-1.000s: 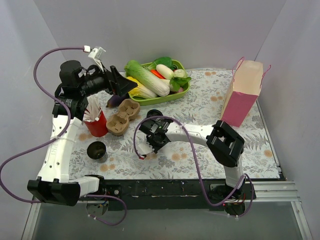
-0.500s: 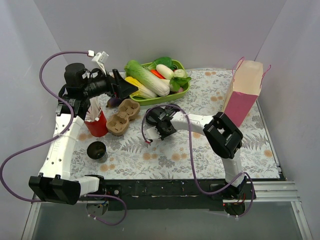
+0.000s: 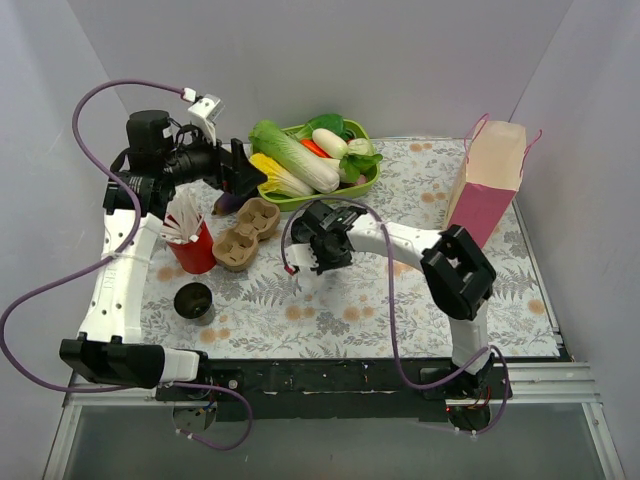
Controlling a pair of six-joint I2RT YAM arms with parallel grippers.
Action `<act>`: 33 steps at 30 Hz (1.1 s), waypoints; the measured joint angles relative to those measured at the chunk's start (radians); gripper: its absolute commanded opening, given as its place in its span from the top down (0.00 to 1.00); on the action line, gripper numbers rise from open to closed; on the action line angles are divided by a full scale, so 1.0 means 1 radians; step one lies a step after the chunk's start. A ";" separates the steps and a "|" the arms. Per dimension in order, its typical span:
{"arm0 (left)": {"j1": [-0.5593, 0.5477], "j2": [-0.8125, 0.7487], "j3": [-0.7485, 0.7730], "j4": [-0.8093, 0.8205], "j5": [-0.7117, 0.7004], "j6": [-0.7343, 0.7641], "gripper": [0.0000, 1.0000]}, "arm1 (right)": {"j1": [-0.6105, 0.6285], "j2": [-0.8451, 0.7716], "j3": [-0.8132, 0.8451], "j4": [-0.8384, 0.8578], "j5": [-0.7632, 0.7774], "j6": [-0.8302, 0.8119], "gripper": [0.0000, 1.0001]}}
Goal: Pack the takeout coffee
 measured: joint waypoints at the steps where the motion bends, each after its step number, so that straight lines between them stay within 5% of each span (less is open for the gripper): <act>1: 0.000 0.001 0.017 -0.039 -0.009 0.050 0.04 | -0.006 -0.027 0.004 -0.013 -0.040 0.043 0.71; 3: 0.000 0.002 0.034 -0.129 -0.026 0.151 0.06 | -0.018 -0.140 0.000 -0.020 -0.130 0.144 0.37; 5: 0.000 0.021 0.055 -0.228 -0.054 0.220 0.11 | -0.050 -0.275 -0.004 0.005 -0.199 0.252 0.28; 11: -0.003 0.215 0.108 -0.416 -0.163 0.321 0.19 | -0.272 -0.628 0.009 0.121 -0.361 0.610 0.31; 19: -0.034 0.465 0.117 -0.488 -0.311 0.378 0.26 | -0.390 -0.597 -0.080 0.125 -0.501 0.848 0.31; 33: -0.045 0.559 0.089 -0.438 -0.433 0.435 0.40 | -0.486 -0.641 -0.150 0.165 -0.546 0.945 0.32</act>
